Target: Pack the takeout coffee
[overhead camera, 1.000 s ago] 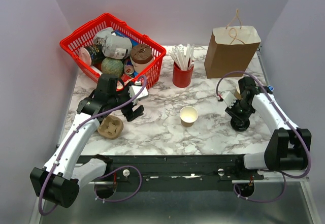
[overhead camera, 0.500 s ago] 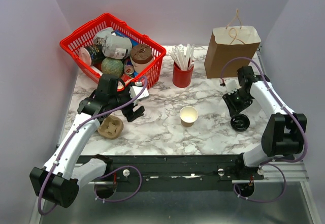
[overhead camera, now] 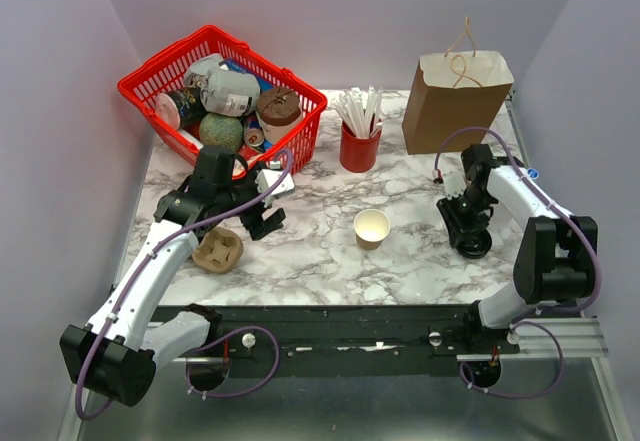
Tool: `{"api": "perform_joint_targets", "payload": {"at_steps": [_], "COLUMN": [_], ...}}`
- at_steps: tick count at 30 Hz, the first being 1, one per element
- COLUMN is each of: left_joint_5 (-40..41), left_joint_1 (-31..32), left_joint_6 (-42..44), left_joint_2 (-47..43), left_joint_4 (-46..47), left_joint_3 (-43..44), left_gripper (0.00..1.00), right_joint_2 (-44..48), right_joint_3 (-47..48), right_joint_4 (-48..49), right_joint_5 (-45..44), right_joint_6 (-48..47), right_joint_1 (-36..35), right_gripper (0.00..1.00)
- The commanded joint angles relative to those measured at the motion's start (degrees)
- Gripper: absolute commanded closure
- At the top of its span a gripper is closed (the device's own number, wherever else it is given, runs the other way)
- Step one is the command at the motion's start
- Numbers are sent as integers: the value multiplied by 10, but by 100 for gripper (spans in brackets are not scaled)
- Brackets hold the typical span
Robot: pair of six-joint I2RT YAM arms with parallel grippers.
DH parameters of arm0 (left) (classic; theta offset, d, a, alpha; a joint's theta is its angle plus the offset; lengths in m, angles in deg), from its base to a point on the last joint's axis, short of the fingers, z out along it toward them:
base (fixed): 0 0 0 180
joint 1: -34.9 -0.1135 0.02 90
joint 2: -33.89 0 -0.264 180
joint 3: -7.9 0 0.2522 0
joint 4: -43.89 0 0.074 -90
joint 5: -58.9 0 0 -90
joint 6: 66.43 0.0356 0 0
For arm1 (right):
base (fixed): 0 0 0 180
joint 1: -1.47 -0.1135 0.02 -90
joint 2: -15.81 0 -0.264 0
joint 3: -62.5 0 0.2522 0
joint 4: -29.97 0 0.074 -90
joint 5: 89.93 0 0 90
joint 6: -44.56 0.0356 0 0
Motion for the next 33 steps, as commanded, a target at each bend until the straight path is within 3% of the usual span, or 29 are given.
{"api": "perform_joint_targets", "payload": {"at_steps": [1, 16, 33], "left_joint_5": [3, 9, 9], "left_joint_1": [4, 4, 4], "left_joint_6": [4, -1, -4], "left_joint_2": [3, 3, 2], "left_joint_4": [-5, -3, 5], "left_joint_3": [12, 10, 2], "left_gripper": [11, 11, 11], "right_joint_2": [-16, -55, -72], "right_joint_3": [-3, 17, 25], "right_joint_4": [14, 30, 36], "right_joint_5": [-5, -27, -27], "right_joint_6": [16, 16, 11], "right_joint_1": [4, 3, 3], "right_gripper": [50, 54, 67]}}
